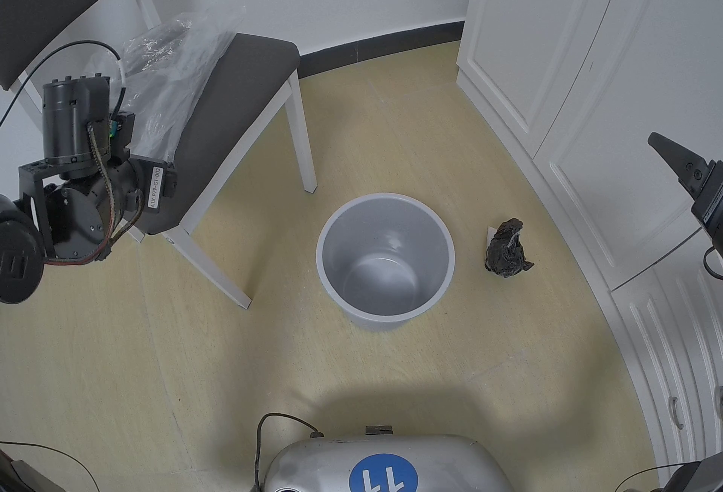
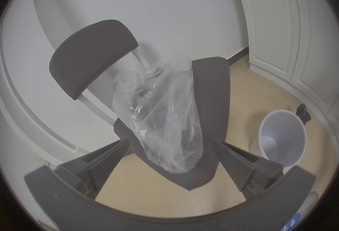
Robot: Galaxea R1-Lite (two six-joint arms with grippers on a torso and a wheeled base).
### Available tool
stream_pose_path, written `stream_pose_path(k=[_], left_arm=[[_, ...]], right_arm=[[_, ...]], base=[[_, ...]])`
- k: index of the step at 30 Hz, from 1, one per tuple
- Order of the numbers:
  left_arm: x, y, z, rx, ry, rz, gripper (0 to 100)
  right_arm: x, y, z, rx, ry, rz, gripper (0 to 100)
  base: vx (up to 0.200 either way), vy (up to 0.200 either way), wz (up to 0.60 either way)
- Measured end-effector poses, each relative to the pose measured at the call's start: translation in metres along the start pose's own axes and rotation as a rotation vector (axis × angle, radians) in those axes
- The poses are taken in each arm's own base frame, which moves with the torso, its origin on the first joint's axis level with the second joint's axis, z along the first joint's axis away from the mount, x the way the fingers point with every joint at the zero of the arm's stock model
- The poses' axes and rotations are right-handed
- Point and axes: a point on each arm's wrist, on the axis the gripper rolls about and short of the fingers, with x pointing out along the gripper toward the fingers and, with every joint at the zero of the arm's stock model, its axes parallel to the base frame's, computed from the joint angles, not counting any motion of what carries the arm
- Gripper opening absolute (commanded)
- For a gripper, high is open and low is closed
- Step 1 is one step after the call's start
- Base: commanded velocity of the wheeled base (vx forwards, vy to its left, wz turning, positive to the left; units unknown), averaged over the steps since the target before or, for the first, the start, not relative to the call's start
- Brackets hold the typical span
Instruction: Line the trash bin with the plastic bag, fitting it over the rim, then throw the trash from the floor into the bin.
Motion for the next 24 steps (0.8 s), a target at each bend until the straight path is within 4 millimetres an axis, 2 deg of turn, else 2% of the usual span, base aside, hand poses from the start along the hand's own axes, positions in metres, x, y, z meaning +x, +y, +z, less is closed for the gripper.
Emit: stream_pose_path(k=[14,24], left_arm=[[0.028,0.009,-0.007,0.108,-0.057,0.126,100],[0.044,0.010,-0.025,0.140,-0.034,0.166,100]], right_arm=[[-0.008,0.000,0.007,-0.004,-0.031,0.018,100],[-0.013,0.000,0.011,0.000,-0.048,0.025,100]], base=[[0.000,0.000,0.00],[0.000,0.000,0.00]])
